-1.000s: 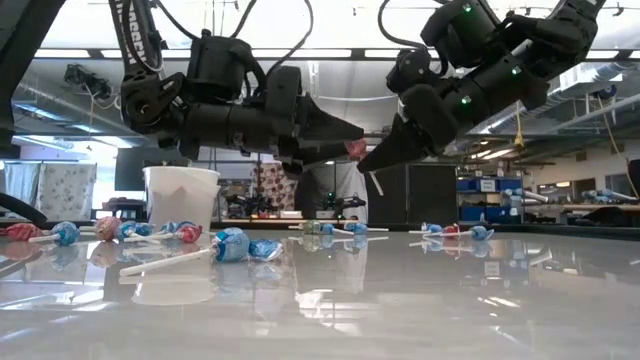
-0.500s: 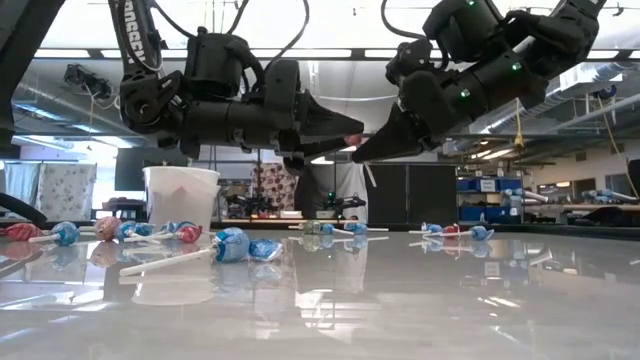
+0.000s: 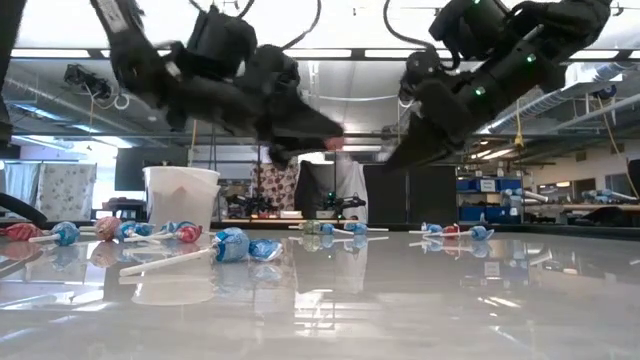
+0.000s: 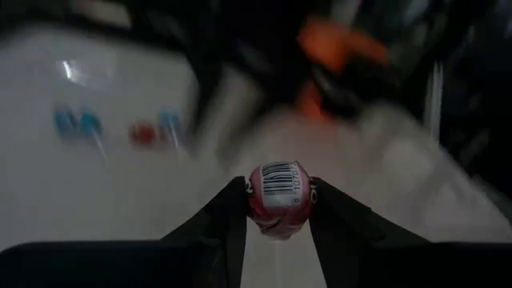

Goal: Sort candy by brand, put in halloween buckets
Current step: Put the red sucker into the left orange bucket

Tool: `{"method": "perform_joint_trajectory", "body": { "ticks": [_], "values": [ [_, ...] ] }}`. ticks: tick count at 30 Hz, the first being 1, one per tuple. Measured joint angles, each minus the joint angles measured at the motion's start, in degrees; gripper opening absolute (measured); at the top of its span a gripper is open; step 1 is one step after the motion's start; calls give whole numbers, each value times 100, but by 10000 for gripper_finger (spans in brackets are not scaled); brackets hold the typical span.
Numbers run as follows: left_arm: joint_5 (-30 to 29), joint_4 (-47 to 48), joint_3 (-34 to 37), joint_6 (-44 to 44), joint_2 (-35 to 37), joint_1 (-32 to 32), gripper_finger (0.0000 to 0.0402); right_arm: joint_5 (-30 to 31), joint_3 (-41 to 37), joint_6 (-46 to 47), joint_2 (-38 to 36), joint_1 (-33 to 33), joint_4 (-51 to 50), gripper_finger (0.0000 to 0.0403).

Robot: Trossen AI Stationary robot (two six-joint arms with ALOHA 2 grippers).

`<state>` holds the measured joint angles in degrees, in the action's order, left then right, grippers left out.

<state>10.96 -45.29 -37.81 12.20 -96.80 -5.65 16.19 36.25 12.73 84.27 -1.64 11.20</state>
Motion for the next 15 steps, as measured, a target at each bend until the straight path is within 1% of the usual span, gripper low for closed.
{"method": "perform_joint_trajectory", "body": {
  "ticks": [3,8,11,13,15],
  "values": [
    [20,1591,3,-131,718,63,123,-10,0,199,-353,12,-932,122],
    [-19,3587,3,-52,2044,315,123,-294,0,257,-807,171,-2347,123],
    [-18,4404,3,100,2855,536,123,-389,0,83,-902,382,-2933,124],
    [-37,4795,3,213,3364,705,123,-494,0,-138,-824,578,-2992,125],
    [-33,5064,3,386,3808,889,124,-761,0,-384,-669,772,-3016,127]
  ]
}}
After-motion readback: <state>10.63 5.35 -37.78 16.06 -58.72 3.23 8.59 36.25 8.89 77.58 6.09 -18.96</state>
